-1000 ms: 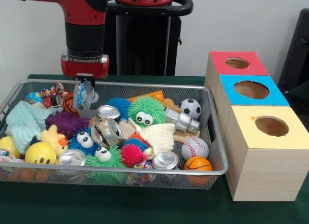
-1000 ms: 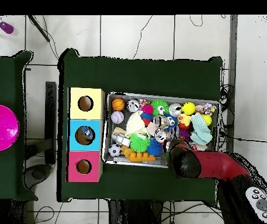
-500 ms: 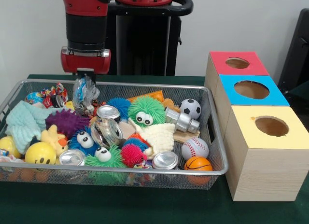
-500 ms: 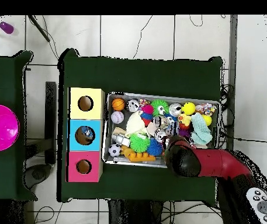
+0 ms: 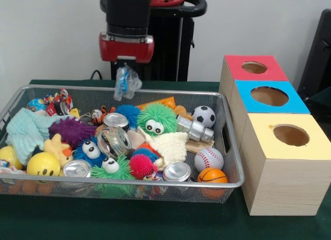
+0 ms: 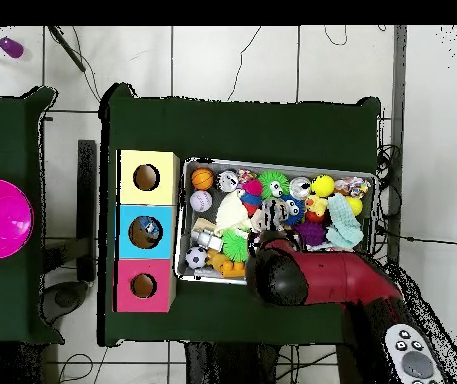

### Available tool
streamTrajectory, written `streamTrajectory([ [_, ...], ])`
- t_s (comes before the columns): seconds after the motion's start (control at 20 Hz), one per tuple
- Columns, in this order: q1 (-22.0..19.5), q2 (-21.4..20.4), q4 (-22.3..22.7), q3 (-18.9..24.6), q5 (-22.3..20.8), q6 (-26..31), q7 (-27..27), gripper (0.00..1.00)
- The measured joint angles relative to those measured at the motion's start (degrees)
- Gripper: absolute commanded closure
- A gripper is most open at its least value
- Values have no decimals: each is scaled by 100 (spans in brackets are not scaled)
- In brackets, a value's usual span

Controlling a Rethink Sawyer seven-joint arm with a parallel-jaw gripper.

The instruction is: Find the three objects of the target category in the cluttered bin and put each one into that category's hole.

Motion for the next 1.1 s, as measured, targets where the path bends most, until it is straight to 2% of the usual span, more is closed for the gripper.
streamTrajectory([
  [0.55, 955, -545, 25, -504, 727, 1378, 1, 100],
  [0.9, 1600, -650, 7, -1007, 991, 1509, 112, 100],
  [1.0, 1930, -636, -12, -1233, 1071, 1501, 285, 100],
  [1.05, 2266, -621, -24, -1436, 1190, 1508, 536, 100],
  [1.1, 2421, -618, -26, -1523, 1241, 1508, 678, 100],
])
